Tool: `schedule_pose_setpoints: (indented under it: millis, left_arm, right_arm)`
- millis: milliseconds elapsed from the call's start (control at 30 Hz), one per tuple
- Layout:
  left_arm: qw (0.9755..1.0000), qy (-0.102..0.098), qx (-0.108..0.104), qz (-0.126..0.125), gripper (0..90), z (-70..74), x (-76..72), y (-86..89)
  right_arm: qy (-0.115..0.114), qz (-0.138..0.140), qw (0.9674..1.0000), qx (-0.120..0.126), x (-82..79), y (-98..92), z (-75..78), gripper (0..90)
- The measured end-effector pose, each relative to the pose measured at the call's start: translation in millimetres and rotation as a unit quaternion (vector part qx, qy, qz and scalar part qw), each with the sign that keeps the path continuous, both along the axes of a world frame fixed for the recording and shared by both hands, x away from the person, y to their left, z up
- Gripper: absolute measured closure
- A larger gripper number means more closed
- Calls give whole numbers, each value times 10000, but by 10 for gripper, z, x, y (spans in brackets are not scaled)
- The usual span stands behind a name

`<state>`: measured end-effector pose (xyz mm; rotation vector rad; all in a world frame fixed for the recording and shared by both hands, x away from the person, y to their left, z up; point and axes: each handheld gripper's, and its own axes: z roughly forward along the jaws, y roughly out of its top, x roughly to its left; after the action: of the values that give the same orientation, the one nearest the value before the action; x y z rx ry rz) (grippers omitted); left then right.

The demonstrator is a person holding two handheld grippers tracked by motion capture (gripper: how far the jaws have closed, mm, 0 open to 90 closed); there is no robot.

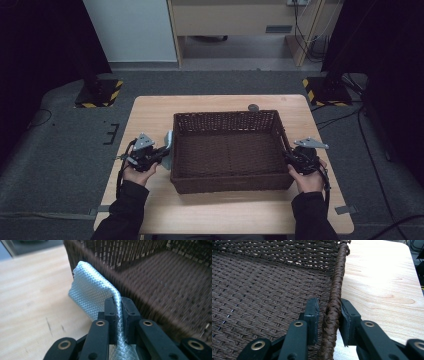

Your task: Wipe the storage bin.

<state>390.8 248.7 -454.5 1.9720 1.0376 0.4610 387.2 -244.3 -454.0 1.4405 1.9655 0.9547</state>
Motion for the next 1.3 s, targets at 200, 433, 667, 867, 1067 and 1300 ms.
schedule_pose_setpoints:
  millis: [200,433,667,867,1067,1300]
  left_arm:
    - [9979,607,201,-57,830,-311,74,-79]
    - [9992,399,13,8,830,-210,65,-17]
    - [9994,-182,-282,-62,830,126,-109,62]
    - [9995,-238,-97,-181,829,150,-213,30]
    - [9998,-32,9,-181,830,36,-248,63]
    - [9998,59,81,-177,829,-29,-219,30]
  right_arm:
    - [1,4,10000,0,-1,0,0,707]
    - [6,-16,10000,9,-4,1,-1,712]
    - [29,-49,10000,5,-8,8,8,704]
    - [-127,58,9998,123,-13,-33,83,633]
    - [-129,274,9990,318,-33,-157,170,674]
    - [1,506,9986,142,-29,-174,161,695]
